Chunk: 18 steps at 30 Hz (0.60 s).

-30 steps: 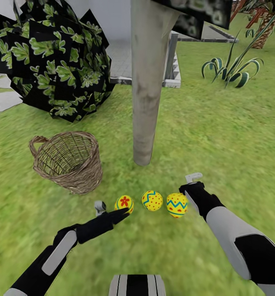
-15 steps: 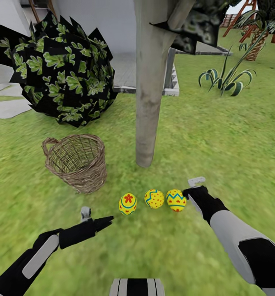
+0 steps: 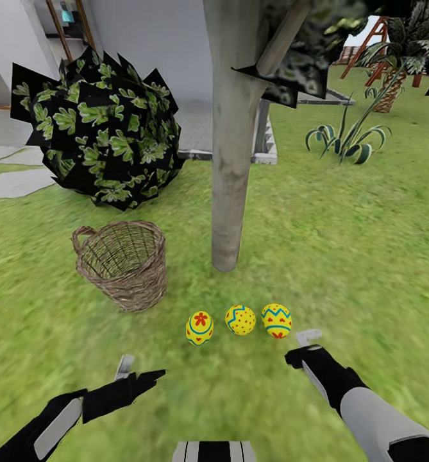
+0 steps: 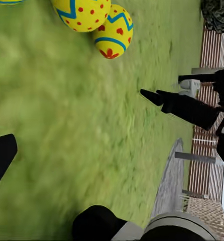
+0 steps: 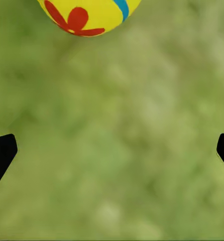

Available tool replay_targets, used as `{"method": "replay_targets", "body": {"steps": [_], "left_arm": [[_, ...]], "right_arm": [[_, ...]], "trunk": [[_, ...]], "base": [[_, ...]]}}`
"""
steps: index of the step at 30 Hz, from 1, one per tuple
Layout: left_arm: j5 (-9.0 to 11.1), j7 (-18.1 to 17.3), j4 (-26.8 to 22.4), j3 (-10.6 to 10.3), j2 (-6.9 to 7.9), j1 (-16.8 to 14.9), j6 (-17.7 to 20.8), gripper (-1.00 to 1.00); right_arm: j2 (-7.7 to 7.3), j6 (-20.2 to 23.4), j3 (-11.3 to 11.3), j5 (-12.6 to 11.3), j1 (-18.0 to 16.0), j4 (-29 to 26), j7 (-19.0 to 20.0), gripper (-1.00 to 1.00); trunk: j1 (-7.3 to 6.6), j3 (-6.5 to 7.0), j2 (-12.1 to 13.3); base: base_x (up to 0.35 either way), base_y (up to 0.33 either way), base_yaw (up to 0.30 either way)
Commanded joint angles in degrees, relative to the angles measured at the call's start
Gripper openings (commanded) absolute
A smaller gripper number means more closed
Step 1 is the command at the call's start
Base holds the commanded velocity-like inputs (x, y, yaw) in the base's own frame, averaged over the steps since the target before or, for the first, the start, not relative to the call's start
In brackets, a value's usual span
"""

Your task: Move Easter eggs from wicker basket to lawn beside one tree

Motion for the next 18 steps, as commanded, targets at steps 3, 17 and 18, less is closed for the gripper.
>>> {"method": "replay_targets", "body": {"steps": [3, 17, 18], "left_arm": [[0.74, 0.04, 1.83, -0.18, 1.77, -0.04, -0.23, 1.0], [0.63, 0.13, 11.16, -0.43, 0.39, -0.04, -7.48, 1.0], [0.57, 0.18, 12.3, -0.44, 0.18, -0.04, -7.88, 1.0]], "right_arm": [[0.16, -1.81, 0.39, 0.0, 1.39, 0.22, -0.14, 1.0], [0.34, -18.79, 0.42, -7.23, 6.29, 9.77, -0.1, 1.0], [0.37, -18.89, 0.46, -7.44, 6.33, 10.76, -0.1, 1.0]], "trunk": [[-0.09, 0.63, 0.03], [-0.45, 3.73, 0.21], [-0.47, 3.95, 0.23]], "base": [[0.0, 0.0, 0.0], [0.0, 0.0, 0.0], [0.0, 0.0, 0.0]]}}
